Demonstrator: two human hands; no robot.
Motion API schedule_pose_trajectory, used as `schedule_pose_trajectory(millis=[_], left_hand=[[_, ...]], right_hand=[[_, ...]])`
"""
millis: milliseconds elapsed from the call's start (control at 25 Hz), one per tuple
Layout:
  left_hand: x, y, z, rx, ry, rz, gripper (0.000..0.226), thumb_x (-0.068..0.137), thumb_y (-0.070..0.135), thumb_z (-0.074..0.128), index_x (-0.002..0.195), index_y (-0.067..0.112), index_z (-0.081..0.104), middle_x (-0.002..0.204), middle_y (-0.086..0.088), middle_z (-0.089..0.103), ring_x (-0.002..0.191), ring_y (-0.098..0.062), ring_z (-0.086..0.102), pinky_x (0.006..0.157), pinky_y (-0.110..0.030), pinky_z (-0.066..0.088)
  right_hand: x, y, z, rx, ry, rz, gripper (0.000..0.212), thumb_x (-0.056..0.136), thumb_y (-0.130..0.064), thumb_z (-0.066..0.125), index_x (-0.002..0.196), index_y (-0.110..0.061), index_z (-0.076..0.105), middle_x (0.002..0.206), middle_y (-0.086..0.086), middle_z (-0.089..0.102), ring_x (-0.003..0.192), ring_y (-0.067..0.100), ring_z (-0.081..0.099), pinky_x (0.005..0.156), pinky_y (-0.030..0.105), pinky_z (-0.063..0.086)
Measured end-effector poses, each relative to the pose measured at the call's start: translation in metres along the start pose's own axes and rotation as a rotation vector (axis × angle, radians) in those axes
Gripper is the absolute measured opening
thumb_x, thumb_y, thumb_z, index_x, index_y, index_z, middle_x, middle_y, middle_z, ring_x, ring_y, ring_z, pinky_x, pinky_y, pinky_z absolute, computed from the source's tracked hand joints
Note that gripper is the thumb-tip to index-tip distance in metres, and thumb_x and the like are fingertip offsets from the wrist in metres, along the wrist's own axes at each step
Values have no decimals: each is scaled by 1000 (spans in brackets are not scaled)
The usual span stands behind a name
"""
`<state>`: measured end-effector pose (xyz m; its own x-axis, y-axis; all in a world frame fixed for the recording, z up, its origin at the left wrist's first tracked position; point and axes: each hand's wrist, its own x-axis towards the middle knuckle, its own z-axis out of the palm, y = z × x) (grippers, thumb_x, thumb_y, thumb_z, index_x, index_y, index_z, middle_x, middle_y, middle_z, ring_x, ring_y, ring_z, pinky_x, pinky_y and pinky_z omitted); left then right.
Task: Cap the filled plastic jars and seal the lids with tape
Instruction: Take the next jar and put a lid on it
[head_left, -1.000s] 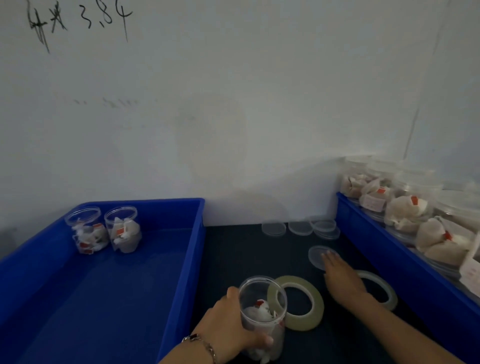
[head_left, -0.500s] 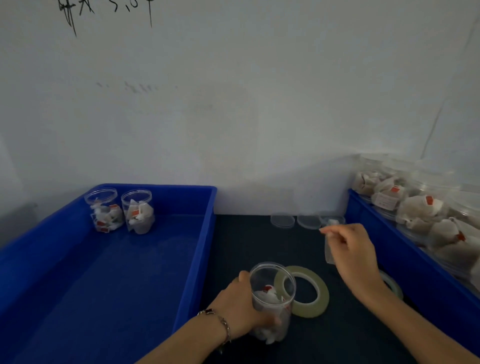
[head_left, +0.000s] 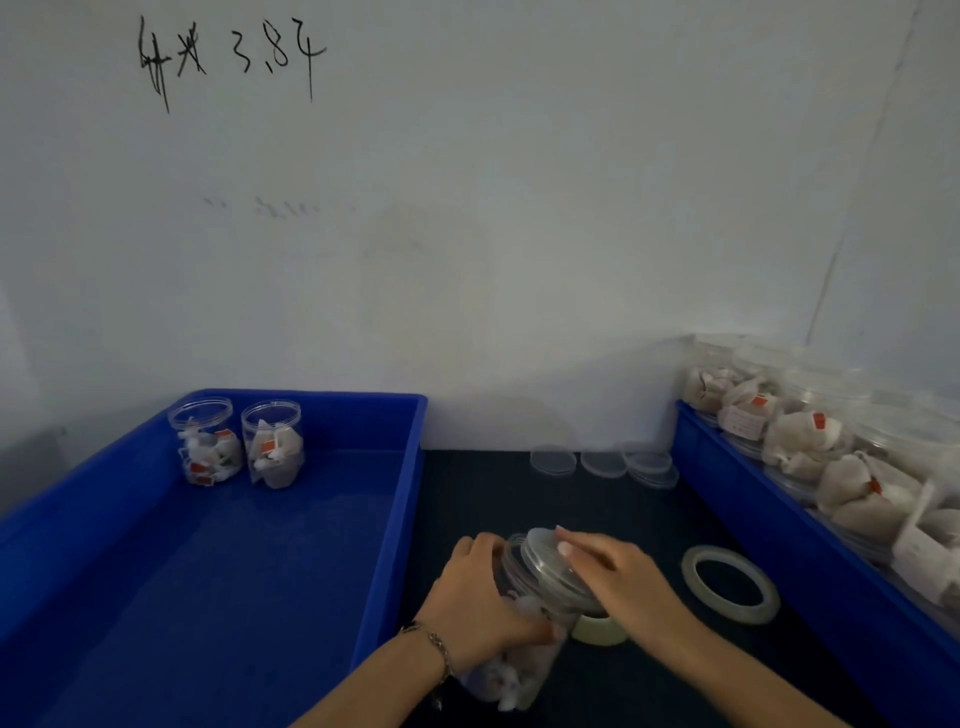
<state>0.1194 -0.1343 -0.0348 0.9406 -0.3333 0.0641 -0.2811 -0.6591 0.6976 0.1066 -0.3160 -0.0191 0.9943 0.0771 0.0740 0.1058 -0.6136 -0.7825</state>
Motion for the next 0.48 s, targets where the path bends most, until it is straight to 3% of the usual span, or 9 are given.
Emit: schedule_pose_trajectory(millis=[120,160,280,400,480], left_hand=[[-6,5,-3,-135,53,35,70,47,64,71,109,40,49,106,15,46,95,-1,49,74,-12,41],[-7,7,-4,-176,58,44,65,51,62,72,109,41,52,106,14,49,94,-2,52,75,-12,43],[-9,11,-12,-341,-41,83,50,66,52,75,111,41,57,104,10,65,94,-2,62,82,-18,51],[-12,13,-20,-499,-137,99,37,75,36,76,110,31,65,104,5,70,96,-8,66,83,-21,52],[-14,13,-22,-636,-166,67,36,72,34,79,105,22,70,103,-1,71,97,-14,67,80,-21,51]], right_hand=[[-2,-5,0,-116,-137,-102,83,74,-76,42,144,-33,35,141,-24,29,134,1,32,110,25,34],[-3,-8,0,-98,-141,-138,80,72,-77,40,143,-41,33,145,-23,29,135,0,31,111,27,33],[-6,-12,-3,78,-137,-203,49,79,-65,45,127,-59,42,141,-23,41,133,-7,32,104,14,33],[-7,-16,-10,177,-173,-239,37,86,-49,47,123,-48,52,133,-18,54,127,-3,45,106,23,40],[-9,-21,-15,213,-194,-275,34,90,-50,49,123,-43,54,129,-14,58,121,0,52,101,23,44]])
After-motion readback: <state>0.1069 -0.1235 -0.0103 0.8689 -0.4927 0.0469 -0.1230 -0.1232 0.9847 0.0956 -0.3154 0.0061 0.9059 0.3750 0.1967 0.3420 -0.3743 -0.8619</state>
